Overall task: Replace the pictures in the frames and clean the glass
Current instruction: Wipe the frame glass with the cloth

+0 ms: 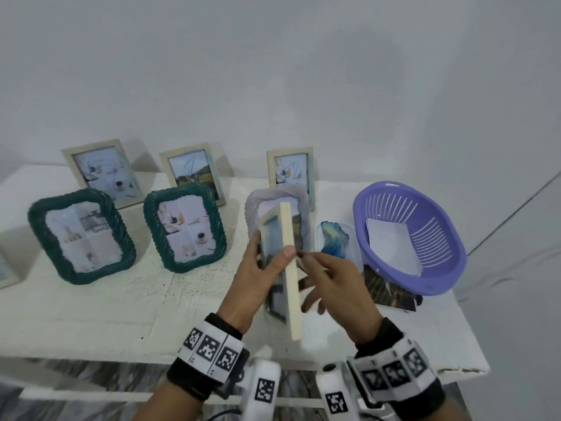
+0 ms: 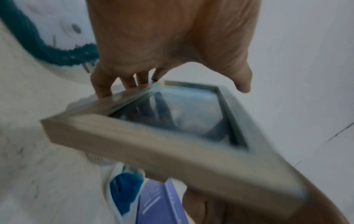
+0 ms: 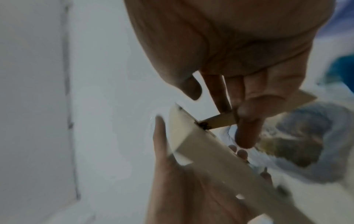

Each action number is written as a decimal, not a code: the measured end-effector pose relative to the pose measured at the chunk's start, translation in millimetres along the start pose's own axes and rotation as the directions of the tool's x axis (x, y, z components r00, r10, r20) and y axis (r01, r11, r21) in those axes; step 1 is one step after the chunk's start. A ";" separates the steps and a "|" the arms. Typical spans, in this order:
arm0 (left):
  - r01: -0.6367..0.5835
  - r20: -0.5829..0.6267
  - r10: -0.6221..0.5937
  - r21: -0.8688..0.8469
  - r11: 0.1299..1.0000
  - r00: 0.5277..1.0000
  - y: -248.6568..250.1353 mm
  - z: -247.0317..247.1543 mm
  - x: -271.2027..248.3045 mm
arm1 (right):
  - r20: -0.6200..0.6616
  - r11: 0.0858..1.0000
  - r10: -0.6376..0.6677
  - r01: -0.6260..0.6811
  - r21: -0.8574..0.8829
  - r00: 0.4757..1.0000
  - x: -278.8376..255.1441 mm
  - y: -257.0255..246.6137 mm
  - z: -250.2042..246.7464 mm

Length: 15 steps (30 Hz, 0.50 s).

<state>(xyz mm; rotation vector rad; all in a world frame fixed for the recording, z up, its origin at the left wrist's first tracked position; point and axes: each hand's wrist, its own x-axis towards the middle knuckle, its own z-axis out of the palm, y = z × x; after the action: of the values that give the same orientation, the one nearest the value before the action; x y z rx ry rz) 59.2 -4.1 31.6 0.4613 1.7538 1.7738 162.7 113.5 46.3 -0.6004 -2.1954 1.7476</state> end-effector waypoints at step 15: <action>0.191 -0.060 -0.200 -0.136 0.972 0.978 48.4 -90.0 -2.3 | 0.240 0.877 0.072 -0.176 0.447 0.968 35.9 -22.6 41.4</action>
<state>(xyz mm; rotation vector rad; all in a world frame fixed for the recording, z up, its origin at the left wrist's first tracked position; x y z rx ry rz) -3.5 -73.2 73.3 0.1651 1.6583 1.7682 109.0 90.9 56.9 -0.4558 -1.7775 2.4038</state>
